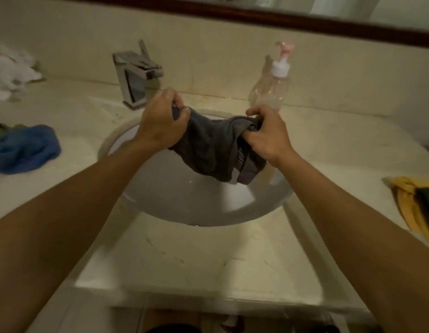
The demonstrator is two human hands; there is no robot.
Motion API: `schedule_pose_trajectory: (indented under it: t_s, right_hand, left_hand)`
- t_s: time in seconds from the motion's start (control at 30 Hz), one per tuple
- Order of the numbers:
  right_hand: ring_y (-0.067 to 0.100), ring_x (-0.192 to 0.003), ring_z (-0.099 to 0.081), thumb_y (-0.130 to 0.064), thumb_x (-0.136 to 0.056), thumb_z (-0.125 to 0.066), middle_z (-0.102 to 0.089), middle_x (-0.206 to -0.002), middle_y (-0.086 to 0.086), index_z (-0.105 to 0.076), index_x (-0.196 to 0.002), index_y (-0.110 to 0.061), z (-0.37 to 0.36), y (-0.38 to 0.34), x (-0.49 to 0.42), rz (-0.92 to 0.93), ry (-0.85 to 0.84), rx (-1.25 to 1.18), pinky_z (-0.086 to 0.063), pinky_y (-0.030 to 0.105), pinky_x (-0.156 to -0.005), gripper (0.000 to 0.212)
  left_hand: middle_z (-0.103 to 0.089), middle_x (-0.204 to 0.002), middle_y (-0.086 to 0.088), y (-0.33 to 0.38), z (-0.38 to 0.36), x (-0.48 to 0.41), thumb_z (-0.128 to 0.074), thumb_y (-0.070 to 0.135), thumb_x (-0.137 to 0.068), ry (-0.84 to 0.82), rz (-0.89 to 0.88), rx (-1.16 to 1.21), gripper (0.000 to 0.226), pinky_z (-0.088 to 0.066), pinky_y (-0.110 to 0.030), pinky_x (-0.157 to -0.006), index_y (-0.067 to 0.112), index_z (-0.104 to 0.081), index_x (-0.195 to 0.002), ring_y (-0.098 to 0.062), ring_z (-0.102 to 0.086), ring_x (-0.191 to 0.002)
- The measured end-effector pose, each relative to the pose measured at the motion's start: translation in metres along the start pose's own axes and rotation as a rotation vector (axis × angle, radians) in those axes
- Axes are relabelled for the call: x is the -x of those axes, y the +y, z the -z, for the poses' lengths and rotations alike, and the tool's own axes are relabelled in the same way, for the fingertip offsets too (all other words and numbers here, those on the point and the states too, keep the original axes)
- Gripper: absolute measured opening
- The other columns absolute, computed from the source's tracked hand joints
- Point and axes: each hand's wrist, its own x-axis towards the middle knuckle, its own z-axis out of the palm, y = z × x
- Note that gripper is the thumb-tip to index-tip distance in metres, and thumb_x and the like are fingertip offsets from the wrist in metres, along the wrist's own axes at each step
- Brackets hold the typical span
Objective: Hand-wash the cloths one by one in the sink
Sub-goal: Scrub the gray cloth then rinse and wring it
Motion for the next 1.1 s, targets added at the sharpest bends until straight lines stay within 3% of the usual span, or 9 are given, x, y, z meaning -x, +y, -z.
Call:
schedule_pose_trajectory:
  t_s: [0.13, 0.23, 0.3, 0.4, 0.47, 0.63, 0.83, 0.93, 1.1]
  right_hand:
    - [0.033, -0.111, -0.060, -0.008, -0.078, -0.075, -0.058, -0.124, 0.012, -0.054, -0.134, -0.018, -0.018, 0.032, -0.005, -0.103, -0.227, 0.227, -0.056, 0.046, -0.093, 0.061]
    - [0.042, -0.136, -0.034, -0.030, -0.076, -0.087, -0.035, -0.144, 0.012, -0.043, -0.150, -0.030, -0.027, 0.023, -0.012, -0.178, -0.600, 0.579, -0.044, 0.056, -0.109, 0.085]
    - [0.040, -0.133, -0.034, -0.052, -0.080, -0.082, -0.035, -0.135, 0.009, -0.048, -0.146, -0.031, -0.035, 0.016, -0.016, -0.079, -0.712, 0.673, -0.044, 0.052, -0.107, 0.077]
    - [0.032, -0.118, -0.046, -0.073, -0.086, -0.061, -0.043, -0.115, 0.000, -0.057, -0.133, -0.032, -0.054, 0.026, -0.015, 0.001, -0.791, 0.741, -0.047, 0.044, -0.092, 0.062]
    - [0.033, -0.127, -0.039, -0.073, -0.092, -0.051, -0.041, -0.136, 0.003, -0.045, -0.147, -0.034, -0.068, 0.042, -0.015, -0.013, -0.877, 0.882, -0.044, 0.049, -0.099, 0.068]
    - [0.034, -0.149, -0.019, -0.068, -0.097, -0.046, -0.016, -0.164, 0.000, -0.012, -0.163, -0.037, -0.082, 0.060, -0.030, 0.040, -0.860, 0.981, -0.032, 0.060, -0.111, 0.080]
    - [0.036, -0.139, -0.035, -0.064, -0.091, -0.062, -0.033, -0.154, 0.006, -0.027, -0.160, -0.036, -0.081, 0.053, -0.037, -0.021, -0.843, 0.831, -0.040, 0.054, -0.110, 0.082]
    - [0.031, -0.126, -0.053, -0.053, -0.092, -0.069, -0.052, -0.146, 0.011, -0.046, -0.152, -0.022, -0.064, 0.036, -0.036, -0.069, -0.783, 0.598, -0.045, 0.039, -0.103, 0.071]
    - [0.027, -0.141, -0.045, -0.056, -0.094, -0.066, -0.043, -0.159, 0.007, -0.043, -0.155, -0.016, -0.046, -0.025, -0.044, 0.059, -0.510, 0.359, -0.039, 0.040, -0.115, 0.077]
  left_hand:
    - [-0.053, -0.108, -0.006, -0.029, -0.034, 0.012, -0.067, 0.030, -0.091, -0.224, -0.005, -0.271, 0.017, -0.049, -0.033, -0.078, 0.018, -0.059, -0.101, -0.022, -0.054, -0.090]
    - [-0.047, -0.130, -0.006, -0.039, -0.047, 0.009, -0.067, 0.029, -0.092, -0.369, 0.035, -0.383, 0.025, -0.050, -0.038, -0.089, 0.022, -0.060, -0.115, -0.027, -0.055, -0.107]
    - [-0.052, -0.126, -0.002, -0.039, -0.056, 0.005, -0.065, 0.034, -0.094, -0.503, 0.027, -0.319, 0.024, -0.047, -0.033, -0.089, 0.026, -0.060, -0.115, -0.022, -0.055, -0.107]
    - [-0.059, -0.115, 0.000, -0.043, -0.076, 0.007, -0.059, 0.053, -0.094, -0.968, -0.004, -0.354, 0.035, -0.048, -0.036, -0.090, 0.025, -0.061, -0.115, -0.022, -0.057, -0.102]
    - [-0.058, -0.122, -0.002, -0.056, -0.089, 0.011, -0.059, 0.068, -0.084, -1.119, -0.028, -0.384, 0.052, -0.050, -0.039, -0.092, 0.025, -0.061, -0.113, -0.022, -0.057, -0.102]
    - [-0.038, -0.150, -0.001, -0.078, -0.102, 0.007, -0.059, 0.083, -0.066, -1.051, 0.039, -0.445, 0.103, -0.041, -0.044, -0.110, 0.024, -0.040, -0.148, -0.027, -0.045, -0.133]
    - [-0.055, -0.136, -0.004, -0.077, -0.085, 0.008, -0.071, 0.057, -0.083, -0.921, 0.095, -0.254, 0.066, -0.047, -0.043, -0.101, 0.020, -0.053, -0.135, -0.029, -0.056, -0.121]
    - [-0.048, -0.147, -0.006, -0.074, -0.051, 0.002, -0.065, 0.051, -0.091, -0.696, 0.149, -0.260, 0.063, -0.039, -0.040, -0.108, 0.022, -0.047, -0.143, -0.028, -0.048, -0.132]
    - [-0.062, -0.132, -0.005, -0.066, 0.024, -0.018, -0.064, 0.056, -0.090, -0.341, 0.165, -0.232, 0.055, -0.044, -0.030, -0.091, 0.022, -0.059, -0.133, -0.023, -0.060, -0.116]
